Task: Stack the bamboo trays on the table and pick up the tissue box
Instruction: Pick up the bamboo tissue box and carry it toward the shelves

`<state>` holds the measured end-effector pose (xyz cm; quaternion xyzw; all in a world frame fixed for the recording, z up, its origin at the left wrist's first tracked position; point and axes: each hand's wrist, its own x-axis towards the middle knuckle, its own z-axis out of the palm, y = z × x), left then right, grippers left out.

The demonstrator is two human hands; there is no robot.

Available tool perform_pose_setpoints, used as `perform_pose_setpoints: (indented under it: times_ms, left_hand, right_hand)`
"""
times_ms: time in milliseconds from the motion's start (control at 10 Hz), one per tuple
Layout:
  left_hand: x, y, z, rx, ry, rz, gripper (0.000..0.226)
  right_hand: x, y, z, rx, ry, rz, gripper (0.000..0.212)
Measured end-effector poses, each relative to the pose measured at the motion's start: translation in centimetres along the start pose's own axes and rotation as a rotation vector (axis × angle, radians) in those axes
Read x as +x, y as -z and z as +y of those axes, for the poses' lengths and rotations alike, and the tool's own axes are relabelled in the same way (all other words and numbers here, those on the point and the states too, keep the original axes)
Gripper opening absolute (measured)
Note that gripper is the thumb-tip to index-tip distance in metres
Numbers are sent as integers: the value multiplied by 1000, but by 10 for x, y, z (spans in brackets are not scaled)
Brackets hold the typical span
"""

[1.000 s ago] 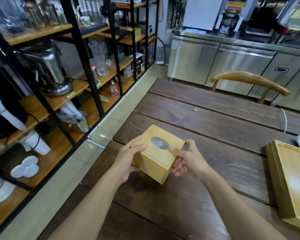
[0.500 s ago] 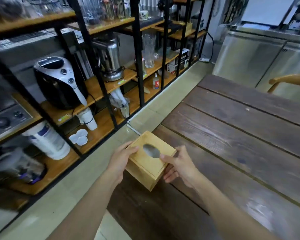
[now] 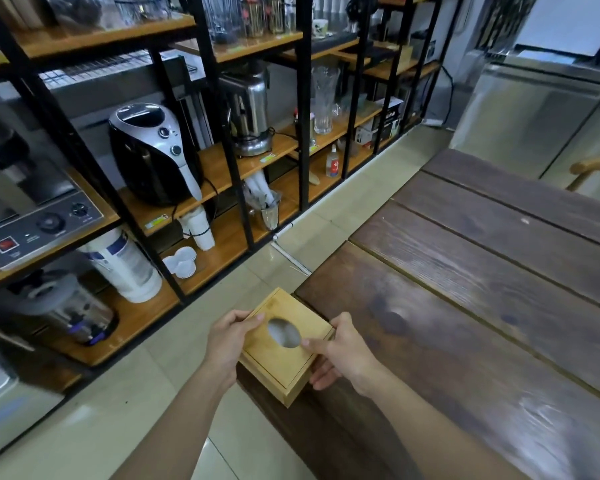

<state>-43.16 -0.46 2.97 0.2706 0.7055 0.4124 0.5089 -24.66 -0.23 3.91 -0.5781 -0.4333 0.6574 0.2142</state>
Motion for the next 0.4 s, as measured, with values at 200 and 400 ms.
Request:
perform_pose_setpoints:
  times_ms: [200,400]
  left_hand:
    - [0,1,-2,45,-68,8,18]
    - [10,2,2,637,-257,24,41]
  right_hand:
    - [-7,0,-4,-155,-4,23,44]
    - [-10,8,-5,-404,6,41,52]
